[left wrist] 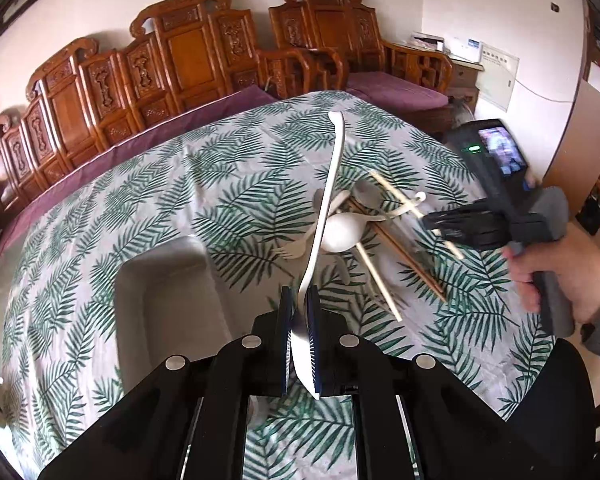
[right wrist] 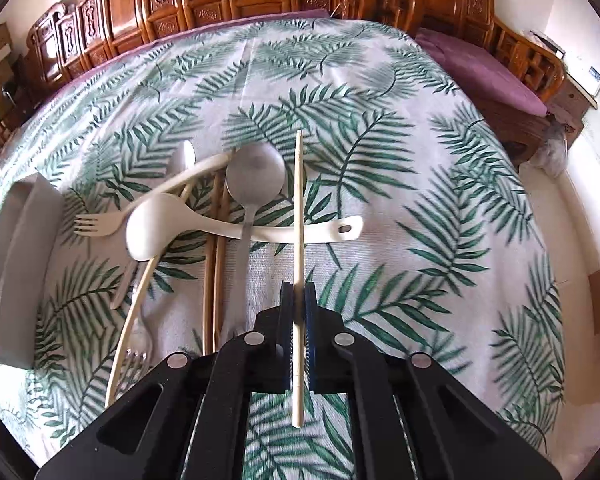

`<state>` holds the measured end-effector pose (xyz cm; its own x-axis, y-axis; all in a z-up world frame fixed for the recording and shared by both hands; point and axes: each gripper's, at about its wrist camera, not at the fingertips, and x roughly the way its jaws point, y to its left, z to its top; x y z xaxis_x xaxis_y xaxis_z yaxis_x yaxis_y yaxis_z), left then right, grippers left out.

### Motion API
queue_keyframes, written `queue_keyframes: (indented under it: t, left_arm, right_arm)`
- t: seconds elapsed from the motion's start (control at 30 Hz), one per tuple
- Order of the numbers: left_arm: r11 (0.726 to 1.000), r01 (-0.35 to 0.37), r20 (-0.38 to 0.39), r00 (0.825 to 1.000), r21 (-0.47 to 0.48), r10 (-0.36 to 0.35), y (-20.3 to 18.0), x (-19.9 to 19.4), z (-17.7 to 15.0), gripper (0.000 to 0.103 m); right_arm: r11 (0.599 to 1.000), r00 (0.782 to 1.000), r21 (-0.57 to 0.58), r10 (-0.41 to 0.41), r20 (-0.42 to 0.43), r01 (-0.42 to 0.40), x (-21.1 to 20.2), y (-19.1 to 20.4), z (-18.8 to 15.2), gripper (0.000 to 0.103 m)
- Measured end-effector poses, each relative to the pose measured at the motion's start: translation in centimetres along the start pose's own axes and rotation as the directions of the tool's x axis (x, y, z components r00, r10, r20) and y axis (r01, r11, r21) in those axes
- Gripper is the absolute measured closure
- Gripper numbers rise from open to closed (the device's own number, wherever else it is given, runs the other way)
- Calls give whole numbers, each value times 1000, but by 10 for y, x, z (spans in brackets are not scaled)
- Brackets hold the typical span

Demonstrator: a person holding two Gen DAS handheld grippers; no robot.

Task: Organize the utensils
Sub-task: 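Drop the white spoon into the grey tray with the left gripper while the right carries the chopstick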

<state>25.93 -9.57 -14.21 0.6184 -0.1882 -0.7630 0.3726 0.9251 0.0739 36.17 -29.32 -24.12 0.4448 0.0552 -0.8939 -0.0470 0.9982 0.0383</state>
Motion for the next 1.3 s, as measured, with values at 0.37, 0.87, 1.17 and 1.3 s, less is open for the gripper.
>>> queue_keyframes:
  t: [0.37, 0.87, 1.17, 1.3]
  left_arm:
    - [994, -52, -32, 998, -92, 49, 54, -5, -15, 96]
    - [980, -107, -117, 989, -167, 88, 96, 19, -40, 96]
    - [974, -105, -122, 989, -200, 82, 107, 19, -47, 95]
    - [972, -105, -97, 992, -211, 86, 112, 9, -51, 95]
  right_arm:
    - [995, 994, -83, 63, 94, -56, -59, 38, -1, 97]
    - [950, 956, -203, 265, 124, -237, -100, 145, -16, 97]
    - [931, 944, -232, 313, 109, -282, -102, 181, -22, 97]
    - [924, 941, -246, 323, 99, -291, -101, 195, -24, 97]
